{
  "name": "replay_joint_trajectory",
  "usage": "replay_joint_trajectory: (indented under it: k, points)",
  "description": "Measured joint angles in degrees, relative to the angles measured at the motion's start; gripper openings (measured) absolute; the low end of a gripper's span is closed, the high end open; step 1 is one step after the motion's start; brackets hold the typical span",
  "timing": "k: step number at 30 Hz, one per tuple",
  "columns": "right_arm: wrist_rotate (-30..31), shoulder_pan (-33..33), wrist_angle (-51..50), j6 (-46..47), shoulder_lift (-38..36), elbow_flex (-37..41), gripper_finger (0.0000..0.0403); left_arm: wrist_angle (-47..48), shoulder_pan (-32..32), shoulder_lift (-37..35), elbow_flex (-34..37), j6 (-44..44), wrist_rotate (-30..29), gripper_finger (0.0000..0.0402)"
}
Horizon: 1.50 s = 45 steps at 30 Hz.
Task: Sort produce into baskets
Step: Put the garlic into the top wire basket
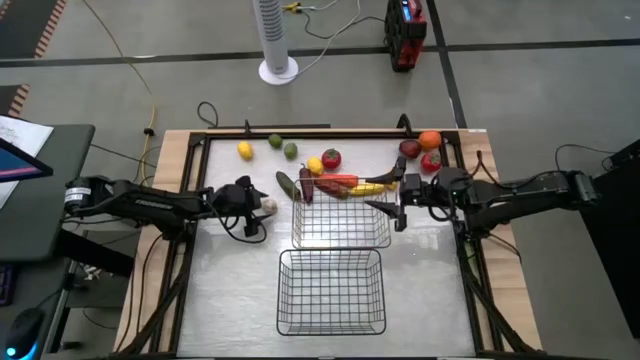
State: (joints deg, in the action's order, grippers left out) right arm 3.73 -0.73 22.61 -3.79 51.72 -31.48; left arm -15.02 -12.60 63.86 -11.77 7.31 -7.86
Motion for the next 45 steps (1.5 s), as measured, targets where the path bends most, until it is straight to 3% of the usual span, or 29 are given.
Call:
replay_joint_trajectory:
  k: [9, 16, 21, 26, 31, 38, 41, 45]
  points:
    - [-0.88, -0.07, 1.27, 0.28, 0.00, 0.00, 0.0286, -1.78, 0.00, 0.00, -0.08, -1.56, -0.02, 0.0297]
    - [-1.01, -0.07, 3.41, -0.83, 0.00, 0.00, 0.0286, 2.76, 0.00, 0.03, -4.40, -3.48, -1.31, 0.0294]
    - [-1.01, -0.27, 3.39, -1.23, 0.02, 0.00, 0.0286, 6.02, 0.00, 0.02, -8.88, -4.02, -2.57, 0.0289]
    - [-1.01, -1.06, 3.39, -1.21, 0.02, 0.00, 0.0286, 18.19, -2.19, 0.04, -17.64, -4.01, -4.41, 0.0281]
    - [-1.01, -1.36, 3.32, -0.77, 0.02, 0.00, 0.0286, 21.11, -6.78, 0.00, -24.53, -3.88, 1.47, 0.0267]
    - [-1.55, -0.40, 1.44, -0.75, 0.01, 0.00, 0.0286, 14.14, -5.62, 1.22, -19.90, -6.96, 5.48, 0.0250]
    - [-1.66, -0.35, 0.97, -0.72, 0.02, 0.00, 0.0286, 6.94, -2.87, 2.19, -17.72, -9.14, 3.76, 0.0249]
    - [-1.66, -0.42, 0.96, 0.48, 0.02, 0.00, 0.0286, 8.03, -0.77, 3.87, -17.05, -9.48, 1.71, 0.0249]
